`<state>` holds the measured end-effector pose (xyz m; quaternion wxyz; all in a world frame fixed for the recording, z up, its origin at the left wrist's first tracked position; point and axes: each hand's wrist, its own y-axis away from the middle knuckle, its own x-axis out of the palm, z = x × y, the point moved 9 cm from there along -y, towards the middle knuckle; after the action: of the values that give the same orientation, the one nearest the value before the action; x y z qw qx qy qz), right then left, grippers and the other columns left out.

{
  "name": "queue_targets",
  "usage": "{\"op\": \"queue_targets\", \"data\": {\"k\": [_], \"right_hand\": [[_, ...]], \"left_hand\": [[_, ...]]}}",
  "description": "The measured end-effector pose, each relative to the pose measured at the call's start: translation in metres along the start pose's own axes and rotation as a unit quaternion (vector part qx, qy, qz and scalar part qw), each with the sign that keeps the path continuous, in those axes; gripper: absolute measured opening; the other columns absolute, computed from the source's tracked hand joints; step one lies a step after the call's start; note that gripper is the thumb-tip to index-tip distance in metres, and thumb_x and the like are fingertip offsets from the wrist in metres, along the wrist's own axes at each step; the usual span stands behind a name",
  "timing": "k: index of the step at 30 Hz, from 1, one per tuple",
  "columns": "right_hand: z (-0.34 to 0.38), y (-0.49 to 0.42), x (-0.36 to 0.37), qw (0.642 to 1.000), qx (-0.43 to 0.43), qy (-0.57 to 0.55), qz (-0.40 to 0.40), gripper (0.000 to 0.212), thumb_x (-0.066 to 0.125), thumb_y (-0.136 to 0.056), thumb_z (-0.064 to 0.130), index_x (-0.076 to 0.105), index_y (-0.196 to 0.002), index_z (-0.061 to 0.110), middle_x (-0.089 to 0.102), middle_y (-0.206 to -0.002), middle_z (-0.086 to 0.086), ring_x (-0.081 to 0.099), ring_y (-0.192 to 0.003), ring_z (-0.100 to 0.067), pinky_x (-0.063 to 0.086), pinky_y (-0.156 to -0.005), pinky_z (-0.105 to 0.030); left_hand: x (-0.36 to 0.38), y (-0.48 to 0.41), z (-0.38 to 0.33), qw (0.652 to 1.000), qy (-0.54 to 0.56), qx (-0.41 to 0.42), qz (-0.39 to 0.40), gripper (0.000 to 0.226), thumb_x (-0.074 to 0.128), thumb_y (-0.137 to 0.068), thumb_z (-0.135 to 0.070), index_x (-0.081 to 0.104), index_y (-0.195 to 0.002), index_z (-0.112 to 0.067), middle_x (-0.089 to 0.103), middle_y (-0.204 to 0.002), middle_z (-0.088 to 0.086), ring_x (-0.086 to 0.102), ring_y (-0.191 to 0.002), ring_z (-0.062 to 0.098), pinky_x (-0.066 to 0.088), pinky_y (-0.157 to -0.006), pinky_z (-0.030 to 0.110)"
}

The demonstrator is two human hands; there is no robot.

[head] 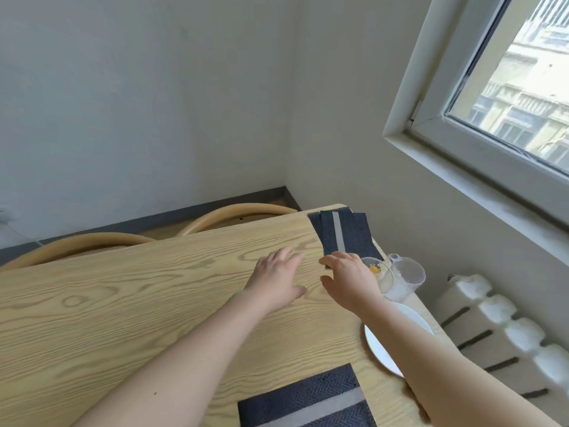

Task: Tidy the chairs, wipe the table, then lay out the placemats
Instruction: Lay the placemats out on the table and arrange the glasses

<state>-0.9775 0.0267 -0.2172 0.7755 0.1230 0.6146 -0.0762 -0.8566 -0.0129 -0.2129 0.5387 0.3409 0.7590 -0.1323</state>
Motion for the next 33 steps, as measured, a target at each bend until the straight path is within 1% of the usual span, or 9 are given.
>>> {"op": "queue_targets", "data": {"k": [3,11,16,20,23,25,27,30,33], "right_hand": [[-0.018,-0.036,0.014,0.999,0.015,0.012,0.027,0.041,0.052,-0.092,0.026,0.053,-0.132,0.025,0.056,-0.127,0.0,0.045,-0.122,-0.025,0.046,-0.089,-0.035],[-0.052,-0.095,0.071,0.983,0.048,0.103,0.145,0.047,0.044,-0.09,0.017,0.044,-0.137,0.019,0.056,-0.124,-0.011,0.051,-0.115,-0.031,0.038,-0.098,-0.041],[-0.054,-0.114,0.103,0.952,0.052,0.207,0.221,0.068,0.037,-0.09,0.012,0.011,-0.152,0.017,0.051,-0.132,-0.021,0.045,-0.124,-0.038,0.021,-0.112,-0.049],[-0.053,-0.109,0.121,0.941,0.083,0.194,0.265,0.078,0.041,-0.091,0.013,-0.004,-0.154,0.021,0.031,-0.146,-0.03,0.038,-0.129,-0.041,0.033,-0.105,-0.044],[-0.04,-0.102,0.127,0.939,0.057,0.214,0.262,0.072,0.038,-0.093,0.015,0.002,-0.154,0.018,0.025,-0.151,-0.027,0.037,-0.132,-0.041,0.031,-0.106,-0.043],[-0.03,-0.099,0.126,0.944,0.031,0.212,0.253,0.064,0.038,-0.094,0.014,0.013,-0.153,0.014,0.037,-0.147,-0.02,0.04,-0.131,-0.036,0.034,-0.105,-0.04],[-0.022,-0.099,0.117,0.951,-0.003,0.211,0.226,0.054,0.04,-0.094,0.013,0.029,-0.147,0.013,0.051,-0.136,-0.01,0.049,-0.125,-0.028,0.041,-0.094,-0.034],[-0.01,-0.094,0.107,0.952,-0.046,0.237,0.189,0.037,0.045,-0.093,0.009,0.051,-0.129,0.012,0.061,-0.124,-0.005,0.058,-0.115,-0.024,0.045,-0.082,-0.03],[0.015,-0.083,0.107,0.956,-0.093,0.23,0.159,0.031,0.05,-0.092,0.007,0.054,-0.123,0.011,0.063,-0.119,-0.006,0.061,-0.112,-0.026,0.046,-0.081,-0.031]], "left_hand": [[0.003,-0.031,0.006,1.0,0.006,-0.009,0.007,0.072,0.058,-0.089,-0.042,0.022,-0.15,-0.028,0.016,-0.158,0.001,0.017,-0.144,0.023,0.015,-0.116,0.04],[0.021,-0.069,0.026,0.999,0.026,-0.028,0.014,0.067,0.055,-0.092,-0.04,0.023,-0.149,-0.029,0.015,-0.158,0.001,0.016,-0.144,0.022,0.015,-0.116,0.038],[0.041,-0.078,0.042,0.998,0.034,-0.054,0.027,0.068,0.055,-0.091,-0.04,0.022,-0.149,-0.029,0.014,-0.158,0.002,0.017,-0.143,0.023,0.016,-0.116,0.039],[0.05,-0.077,0.048,0.997,0.036,-0.063,0.03,0.067,0.055,-0.091,-0.04,0.023,-0.149,-0.028,0.016,-0.157,0.002,0.017,-0.143,0.023,0.015,-0.116,0.038],[0.055,-0.074,0.054,0.996,0.038,-0.073,0.033,0.066,0.054,-0.092,-0.039,0.023,-0.149,-0.028,0.015,-0.158,0.002,0.015,-0.144,0.022,0.015,-0.116,0.038],[0.057,-0.072,0.055,0.996,0.04,-0.077,0.036,0.066,0.054,-0.092,-0.039,0.022,-0.149,-0.029,0.014,-0.158,0.001,0.015,-0.144,0.022,0.015,-0.116,0.039],[0.057,-0.071,0.053,0.996,0.04,-0.076,0.035,0.066,0.054,-0.092,-0.039,0.022,-0.149,-0.029,0.014,-0.158,0.001,0.015,-0.144,0.021,0.015,-0.117,0.039],[0.057,-0.069,0.054,0.996,0.042,-0.077,0.032,0.066,0.054,-0.092,-0.039,0.022,-0.149,-0.03,0.014,-0.158,0.0,0.015,-0.144,0.021,0.015,-0.117,0.04],[0.057,-0.067,0.055,0.996,0.043,-0.078,0.023,0.065,0.054,-0.092,-0.038,0.024,-0.149,-0.028,0.015,-0.157,0.001,0.016,-0.144,0.021,0.016,-0.117,0.039]]}}
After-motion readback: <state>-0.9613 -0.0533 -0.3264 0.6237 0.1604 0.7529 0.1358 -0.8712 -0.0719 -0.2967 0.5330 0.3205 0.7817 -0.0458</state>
